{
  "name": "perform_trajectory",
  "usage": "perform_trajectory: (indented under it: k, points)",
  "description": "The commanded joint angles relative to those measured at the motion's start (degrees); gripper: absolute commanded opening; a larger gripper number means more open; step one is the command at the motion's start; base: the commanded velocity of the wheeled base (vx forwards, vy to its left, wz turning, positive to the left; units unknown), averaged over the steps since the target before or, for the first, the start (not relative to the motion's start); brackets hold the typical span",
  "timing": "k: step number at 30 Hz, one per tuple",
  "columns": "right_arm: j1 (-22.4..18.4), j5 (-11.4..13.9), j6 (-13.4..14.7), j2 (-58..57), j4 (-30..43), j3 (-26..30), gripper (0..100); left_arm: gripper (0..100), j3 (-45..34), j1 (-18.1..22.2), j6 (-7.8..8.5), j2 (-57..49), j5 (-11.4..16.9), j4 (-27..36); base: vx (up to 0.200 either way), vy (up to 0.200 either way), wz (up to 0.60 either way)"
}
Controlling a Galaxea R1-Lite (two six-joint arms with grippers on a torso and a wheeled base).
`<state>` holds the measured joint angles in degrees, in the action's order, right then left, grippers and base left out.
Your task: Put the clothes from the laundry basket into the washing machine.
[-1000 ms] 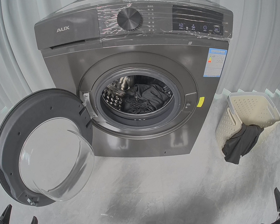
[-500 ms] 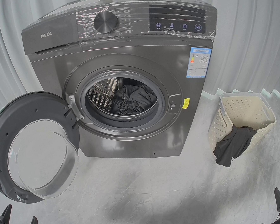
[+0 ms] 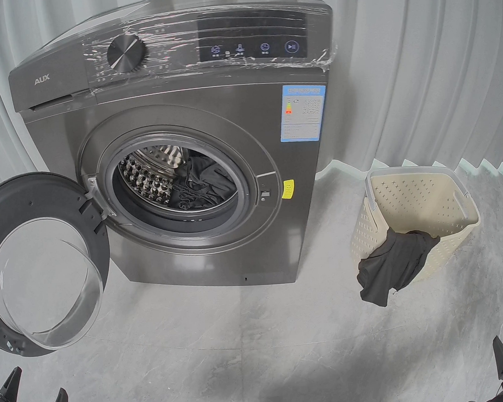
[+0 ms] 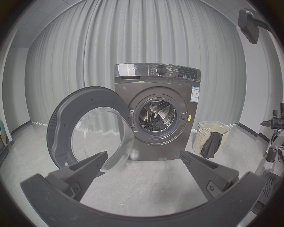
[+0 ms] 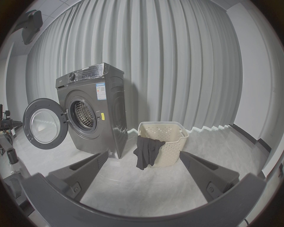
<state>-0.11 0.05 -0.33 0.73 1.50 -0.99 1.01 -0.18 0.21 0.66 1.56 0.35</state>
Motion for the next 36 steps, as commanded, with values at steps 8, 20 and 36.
perform_trajectory:
  k: [8, 20, 36]
  points:
    - [0.02, 0.04, -0.02, -0.73, -0.01, 0.37, 100, 100, -0.92, 0.01, -0.12, -0.66, 0.02, 0.0, 0.0, -0.2, 0.0]
    - [0.02, 0.04, -0.02, -0.73, -0.01, 0.37, 100, 100, -0.92, 0.01, -0.12, -0.66, 0.02, 0.0, 0.0, -0.2, 0.0]
    - [0.02, -0.05, -0.02, -0.73, -0.01, 0.37, 100, 100, -0.92, 0.01, -0.47, -0.66, -0.07, 0.0, 0.0, 0.0, 0.0]
